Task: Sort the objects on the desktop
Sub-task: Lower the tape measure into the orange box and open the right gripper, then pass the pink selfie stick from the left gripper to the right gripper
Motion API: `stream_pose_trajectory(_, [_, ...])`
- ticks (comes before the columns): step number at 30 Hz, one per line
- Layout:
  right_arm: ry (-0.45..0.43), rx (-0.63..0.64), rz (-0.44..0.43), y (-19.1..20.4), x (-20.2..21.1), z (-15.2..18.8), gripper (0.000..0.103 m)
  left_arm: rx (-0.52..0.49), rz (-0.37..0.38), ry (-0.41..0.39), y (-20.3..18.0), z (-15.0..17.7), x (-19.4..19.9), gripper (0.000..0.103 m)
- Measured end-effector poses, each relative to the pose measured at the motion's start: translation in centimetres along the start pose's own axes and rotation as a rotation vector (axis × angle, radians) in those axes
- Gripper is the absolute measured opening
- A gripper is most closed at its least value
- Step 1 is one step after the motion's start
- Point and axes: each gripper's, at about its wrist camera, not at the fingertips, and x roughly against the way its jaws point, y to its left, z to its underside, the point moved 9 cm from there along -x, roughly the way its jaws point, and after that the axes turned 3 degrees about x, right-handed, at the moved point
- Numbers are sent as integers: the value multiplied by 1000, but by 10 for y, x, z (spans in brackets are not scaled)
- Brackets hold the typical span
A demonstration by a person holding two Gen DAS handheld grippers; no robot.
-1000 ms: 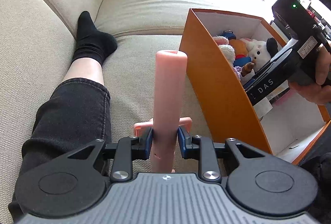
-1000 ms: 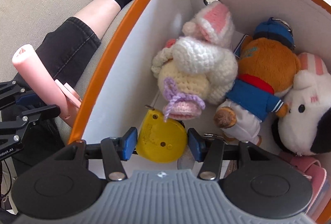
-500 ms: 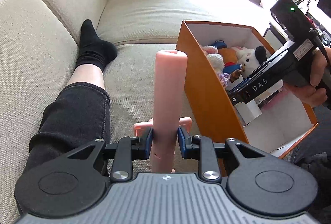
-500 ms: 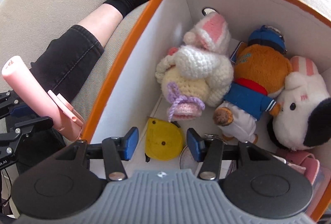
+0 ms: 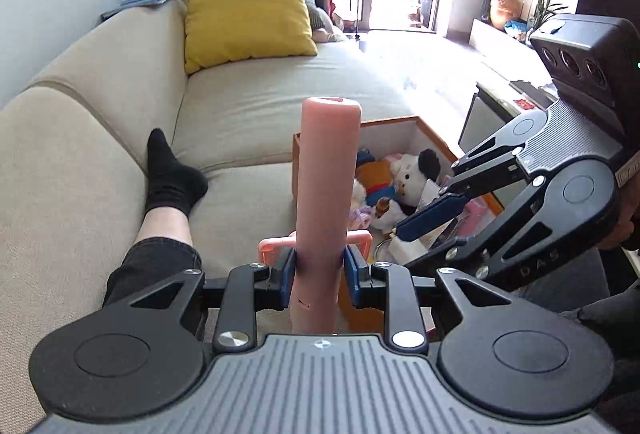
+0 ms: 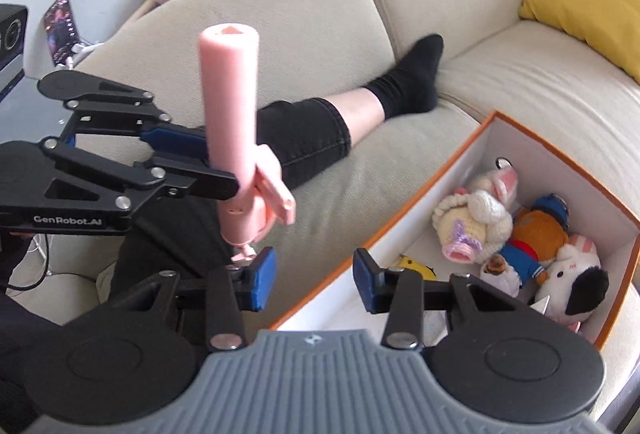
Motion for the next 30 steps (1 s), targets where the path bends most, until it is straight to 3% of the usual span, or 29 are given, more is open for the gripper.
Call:
stream_pose_trajectory(4, [-66, 71, 28, 18, 27, -5, 49, -21, 46, -39, -21, -15, 7, 30])
stream_pose_trajectory(12, [-85, 84, 133, 0, 71, 17, 44, -32, 163, -76, -57, -35, -12, 30])
stream_pose_trajectory(17, [-43, 59, 179, -16, 78, 39, 44, 34, 268, -26, -70, -28, -51, 30])
stream_pose_trajectory(22, [16, 44, 203, -36, 65, 63, 36, 71, 335, 43, -79, -13, -81, 30])
stream_pose_trajectory(24, [33, 22, 193, -45, 59, 71, 31, 69, 329, 58, -80, -9, -88, 30])
stream_pose_trajectory(30, [51, -36, 184, -74, 45, 84, 32, 76, 318, 113, -74, 2, -105, 30])
